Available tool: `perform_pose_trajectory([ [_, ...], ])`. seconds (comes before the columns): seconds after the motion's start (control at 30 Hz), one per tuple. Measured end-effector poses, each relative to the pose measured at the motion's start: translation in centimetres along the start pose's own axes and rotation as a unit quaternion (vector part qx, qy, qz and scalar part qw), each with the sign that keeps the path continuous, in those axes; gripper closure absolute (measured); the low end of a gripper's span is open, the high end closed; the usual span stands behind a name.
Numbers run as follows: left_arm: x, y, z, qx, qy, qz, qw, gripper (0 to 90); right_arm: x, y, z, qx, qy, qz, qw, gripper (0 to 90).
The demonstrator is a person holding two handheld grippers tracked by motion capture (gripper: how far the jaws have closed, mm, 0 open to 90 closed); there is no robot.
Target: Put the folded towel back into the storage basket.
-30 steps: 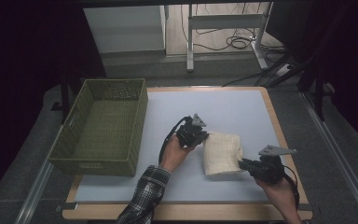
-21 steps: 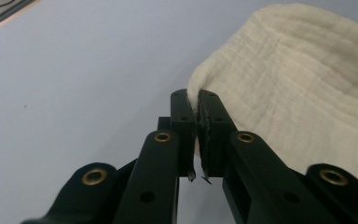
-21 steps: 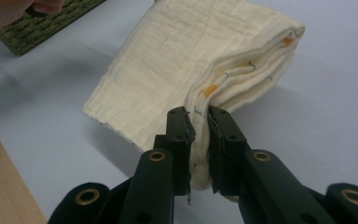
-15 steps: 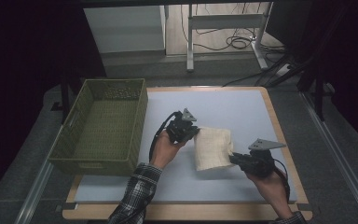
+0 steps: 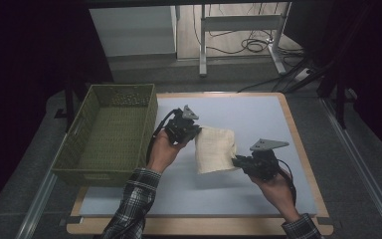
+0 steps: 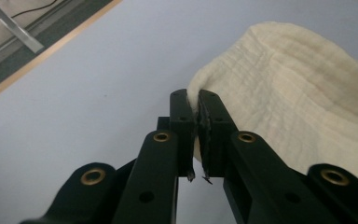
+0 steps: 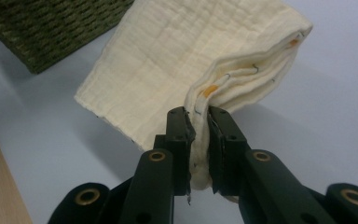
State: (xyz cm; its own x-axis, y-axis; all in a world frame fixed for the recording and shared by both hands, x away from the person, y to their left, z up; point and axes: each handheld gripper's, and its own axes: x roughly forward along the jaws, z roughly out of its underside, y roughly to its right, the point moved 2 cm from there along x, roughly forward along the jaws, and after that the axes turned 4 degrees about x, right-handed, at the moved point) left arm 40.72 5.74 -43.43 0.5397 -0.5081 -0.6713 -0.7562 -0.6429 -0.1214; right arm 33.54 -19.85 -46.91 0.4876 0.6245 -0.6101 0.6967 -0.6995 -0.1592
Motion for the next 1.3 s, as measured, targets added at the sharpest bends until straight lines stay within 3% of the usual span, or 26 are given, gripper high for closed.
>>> perform_pose_trajectory([
  [0.6,-4.1,-4.4,1.4,-0.021,-0.008,-0.045,0.9987,85.4,3.4,-2.5,-4.6,-0.021,0.005,-0.021,0.9995,79.2],
  [0.83,-5.6,-5.8,2.3,-0.039,0.003,-0.057,0.9976,85.4,4.5,-3.4,-6.4,-0.026,0.008,-0.026,0.9993,79.1],
  [1.3,-8.9,-8.1,3.0,-0.048,0.017,-0.092,0.9944,86.0,5.9,-5.2,-8.8,-0.037,0.016,-0.044,0.9982,79.2],
])
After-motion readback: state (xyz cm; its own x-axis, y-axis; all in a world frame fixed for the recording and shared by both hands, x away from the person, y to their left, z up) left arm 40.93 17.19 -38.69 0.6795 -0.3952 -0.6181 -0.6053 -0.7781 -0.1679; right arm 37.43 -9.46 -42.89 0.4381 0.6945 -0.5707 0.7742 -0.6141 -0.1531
